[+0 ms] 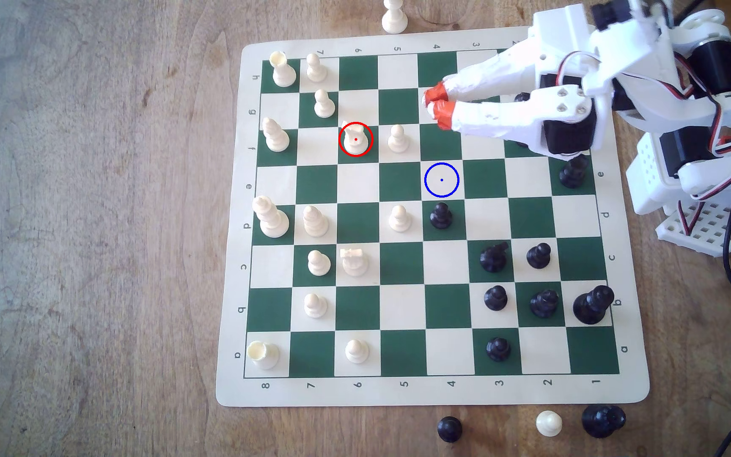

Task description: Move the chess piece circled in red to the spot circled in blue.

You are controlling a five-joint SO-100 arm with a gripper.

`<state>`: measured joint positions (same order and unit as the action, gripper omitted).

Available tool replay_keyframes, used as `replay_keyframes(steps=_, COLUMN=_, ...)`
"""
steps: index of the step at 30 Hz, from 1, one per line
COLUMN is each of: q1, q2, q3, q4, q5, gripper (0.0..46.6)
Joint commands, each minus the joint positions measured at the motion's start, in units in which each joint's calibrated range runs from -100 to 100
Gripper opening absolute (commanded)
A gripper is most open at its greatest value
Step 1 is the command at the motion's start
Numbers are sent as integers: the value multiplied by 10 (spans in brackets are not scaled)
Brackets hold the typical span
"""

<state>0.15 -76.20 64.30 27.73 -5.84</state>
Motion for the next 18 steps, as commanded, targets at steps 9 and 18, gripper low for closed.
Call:
replay_keyframes(steps=9, q1=26, q2=125, q3=-184, q4=157, q5=20, gripper=20)
replay_keyframes(steps=18, q1=99, q2=219, q3=-273, q4=235, q5=2, gripper=81)
